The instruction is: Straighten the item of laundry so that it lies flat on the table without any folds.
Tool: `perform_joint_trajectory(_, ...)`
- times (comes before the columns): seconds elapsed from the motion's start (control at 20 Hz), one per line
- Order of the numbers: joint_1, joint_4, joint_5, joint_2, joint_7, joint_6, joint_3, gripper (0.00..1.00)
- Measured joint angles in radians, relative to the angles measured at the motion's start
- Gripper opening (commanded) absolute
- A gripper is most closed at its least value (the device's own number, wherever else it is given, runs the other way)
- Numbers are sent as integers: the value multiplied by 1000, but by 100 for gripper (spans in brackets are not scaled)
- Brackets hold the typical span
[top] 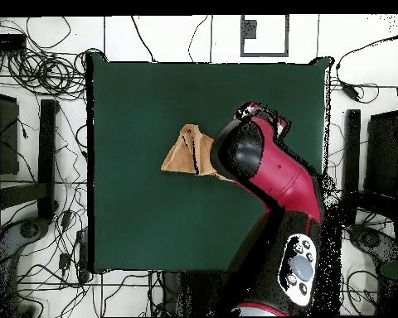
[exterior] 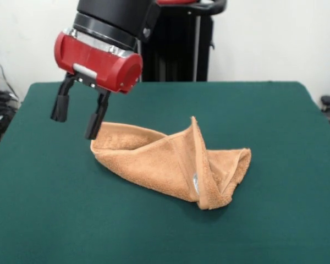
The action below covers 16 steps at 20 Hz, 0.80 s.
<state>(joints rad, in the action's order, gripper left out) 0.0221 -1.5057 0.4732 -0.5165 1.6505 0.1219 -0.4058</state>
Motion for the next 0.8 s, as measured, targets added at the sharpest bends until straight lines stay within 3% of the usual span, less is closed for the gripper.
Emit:
perform_joint_trajectory(0.35, 8, 0, 28, -11, 0, 36, 67, 100)
perform_joint_trajectory(0.8, -30, 36, -53, -21, 0, 257, 76, 100)
